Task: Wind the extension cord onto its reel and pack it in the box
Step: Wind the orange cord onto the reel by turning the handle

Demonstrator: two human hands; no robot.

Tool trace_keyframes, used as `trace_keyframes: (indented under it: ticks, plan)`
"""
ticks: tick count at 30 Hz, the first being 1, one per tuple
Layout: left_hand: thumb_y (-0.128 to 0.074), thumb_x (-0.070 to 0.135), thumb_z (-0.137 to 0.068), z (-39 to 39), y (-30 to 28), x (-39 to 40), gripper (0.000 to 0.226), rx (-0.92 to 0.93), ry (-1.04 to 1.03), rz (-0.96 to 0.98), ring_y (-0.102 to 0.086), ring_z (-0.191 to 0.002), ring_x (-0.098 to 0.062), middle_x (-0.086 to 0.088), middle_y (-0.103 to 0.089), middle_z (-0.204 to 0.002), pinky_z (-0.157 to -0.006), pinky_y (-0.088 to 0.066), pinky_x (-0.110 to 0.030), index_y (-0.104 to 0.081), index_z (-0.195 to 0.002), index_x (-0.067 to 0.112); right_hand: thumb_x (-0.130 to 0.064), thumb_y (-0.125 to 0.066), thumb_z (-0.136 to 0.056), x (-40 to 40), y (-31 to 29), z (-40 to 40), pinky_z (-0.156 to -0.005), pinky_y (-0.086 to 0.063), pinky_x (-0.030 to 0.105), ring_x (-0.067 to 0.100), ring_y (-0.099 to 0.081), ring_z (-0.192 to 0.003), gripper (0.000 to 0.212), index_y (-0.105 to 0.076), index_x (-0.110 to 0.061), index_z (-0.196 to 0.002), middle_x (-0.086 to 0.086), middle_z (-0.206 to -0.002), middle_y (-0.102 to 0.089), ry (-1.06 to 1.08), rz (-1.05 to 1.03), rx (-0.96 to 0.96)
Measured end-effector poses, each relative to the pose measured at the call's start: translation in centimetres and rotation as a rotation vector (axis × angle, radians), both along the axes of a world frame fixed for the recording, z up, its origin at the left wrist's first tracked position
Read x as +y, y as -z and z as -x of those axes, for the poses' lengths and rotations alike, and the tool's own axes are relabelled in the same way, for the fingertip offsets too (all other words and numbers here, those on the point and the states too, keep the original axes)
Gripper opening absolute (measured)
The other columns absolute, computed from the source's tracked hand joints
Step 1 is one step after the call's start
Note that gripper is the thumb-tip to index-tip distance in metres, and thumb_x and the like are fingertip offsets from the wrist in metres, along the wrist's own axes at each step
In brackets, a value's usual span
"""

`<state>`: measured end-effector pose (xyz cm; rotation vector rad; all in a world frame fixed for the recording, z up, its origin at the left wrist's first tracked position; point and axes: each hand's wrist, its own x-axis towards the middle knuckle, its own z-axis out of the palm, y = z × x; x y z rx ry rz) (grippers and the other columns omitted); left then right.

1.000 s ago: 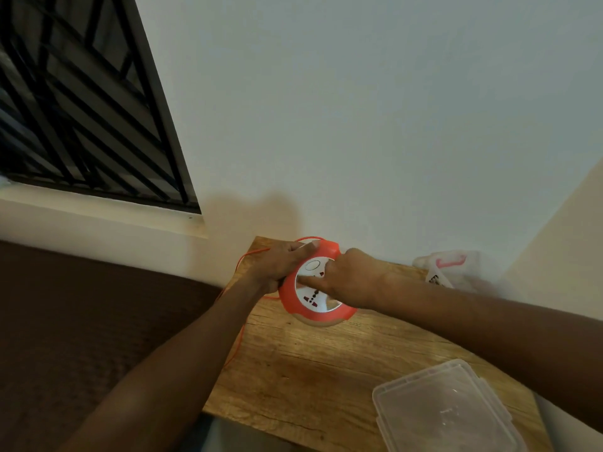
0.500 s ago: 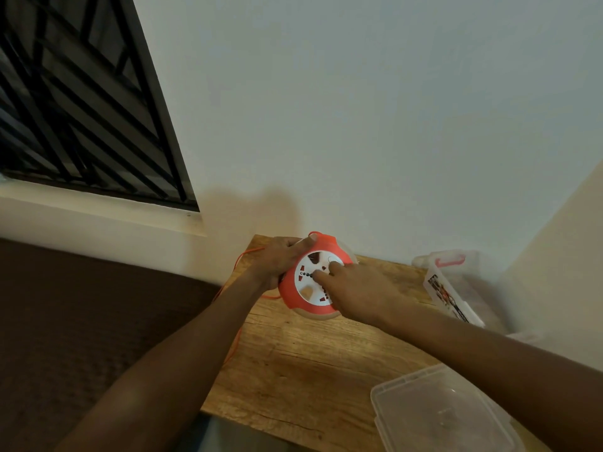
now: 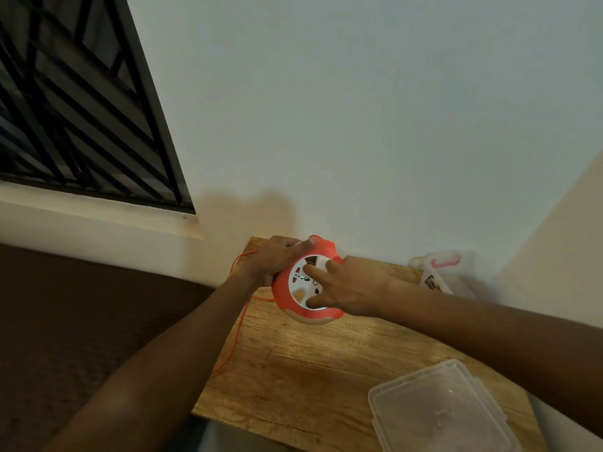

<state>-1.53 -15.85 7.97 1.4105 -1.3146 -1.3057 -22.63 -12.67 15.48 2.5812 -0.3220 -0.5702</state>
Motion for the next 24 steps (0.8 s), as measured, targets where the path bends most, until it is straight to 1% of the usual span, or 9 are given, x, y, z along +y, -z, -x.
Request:
trace_keyframes:
  ticks: [3,7,9,11,13,15,18,20,24]
  plan:
    - [-0.075,0.078,-0.067,0.0,-0.1,0.1,0.048,0.009,-0.002,-0.007,-0.082,-0.075,-0.025,-0.004,-0.083,-0.087,-0.06,-0.062,-0.027,-0.084,-0.083,0.033,-0.028,-0.074,-0.086,0.5,-0.2,-0.8,-0.075,-0.056,0.041,0.038,-0.058,-0.108,0.088,-0.016,-0.04,-0.151,0.023,-0.15,-0.026,0.106,0.026,0.005]
    - [-0.074,0.073,-0.074,0.6,-0.2,0.3,0.042,0.028,-0.004,-0.01,-0.081,-0.076,-0.025,-0.005,-0.083,-0.087,-0.06,-0.062,-0.027,-0.083,-0.081,0.033,-0.022,-0.07,-0.089,0.7,-0.4,-1.8,-0.07,-0.053,0.036,0.035,-0.059,-0.109,0.085,-0.016,-0.039,-0.153,0.025,-0.148,-0.031,0.158,0.064,0.091]
    - [-0.074,0.073,-0.076,0.9,-0.4,0.2,0.044,0.011,0.014,-0.01,-0.081,-0.077,-0.026,-0.005,-0.083,-0.089,-0.062,-0.063,-0.029,-0.083,-0.084,0.031,-0.021,-0.064,-0.093,0.7,-0.5,-2.5,-0.076,-0.053,0.037,0.037,-0.058,-0.112,0.068,-0.029,-0.033,-0.151,0.023,-0.139,-0.042,0.222,0.062,0.129]
    - [-0.074,0.074,-0.075,1.2,-0.3,0.2,0.053,-0.003,0.03,-0.008,-0.081,-0.08,-0.028,-0.007,-0.083,-0.093,-0.068,-0.065,-0.036,-0.082,-0.094,0.025,-0.022,-0.054,-0.098,0.8,-0.8,-3.0,-0.078,-0.05,0.041,0.039,-0.06,-0.109,0.037,-0.055,-0.015,-0.134,0.021,-0.122,-0.058,0.345,-0.13,-0.017]
    - [-0.073,0.075,-0.075,1.4,-0.3,0.2,0.063,-0.022,0.038,-0.006,-0.081,-0.083,-0.03,-0.008,-0.083,-0.095,-0.073,-0.066,-0.04,-0.08,-0.102,0.019,-0.021,-0.049,-0.1,0.7,-0.2,-3.5,-0.076,-0.047,0.042,0.039,-0.062,-0.104,0.029,-0.064,-0.007,-0.121,0.02,-0.113,-0.065,0.394,-0.247,-0.132]
    - [-0.071,0.077,-0.072,1.5,-0.4,0.3,0.068,-0.039,0.039,-0.005,-0.081,-0.082,-0.029,-0.007,-0.083,-0.094,-0.07,-0.065,-0.037,-0.08,-0.103,0.018,-0.022,-0.053,-0.099,1.0,0.0,-3.6,-0.082,-0.049,0.044,0.038,-0.06,-0.109,0.033,-0.06,-0.009,-0.128,0.018,-0.12,-0.064,0.374,-0.175,-0.079]
    - [-0.072,0.08,-0.068,1.3,-0.5,0.5,0.074,-0.037,0.026,0.015,-0.081,-0.08,-0.027,-0.007,-0.083,-0.094,-0.065,-0.064,-0.031,-0.08,-0.103,0.015,-0.026,-0.068,-0.09,0.2,0.7,-2.5,-0.084,-0.054,0.045,0.035,-0.059,-0.114,0.065,-0.038,-0.026,-0.148,0.012,-0.131,-0.059,0.261,0.0,0.016]
    - [-0.072,0.072,-0.075,1.2,-0.4,0.5,0.069,0.012,-0.016,0.008,-0.081,-0.08,-0.027,-0.009,-0.083,-0.096,-0.063,-0.064,-0.03,-0.079,-0.106,0.011,-0.03,-0.073,-0.086,-0.7,1.5,-1.5,-0.077,-0.057,0.044,0.033,-0.063,-0.109,0.08,-0.026,-0.034,-0.151,0.01,-0.133,-0.059,0.257,-0.006,-0.117]
    - [-0.069,0.053,-0.094,1.6,-0.4,0.7,0.038,0.001,-0.121,0.036,-0.081,-0.077,-0.025,-0.005,-0.083,-0.091,-0.061,-0.064,-0.03,-0.079,-0.101,0.017,-0.049,-0.06,-0.089,-1.0,4.2,-0.8,-0.079,-0.056,0.042,0.03,-0.065,-0.109,0.072,-0.023,-0.041,-0.15,0.007,-0.132,-0.062,0.479,-0.136,-0.528]
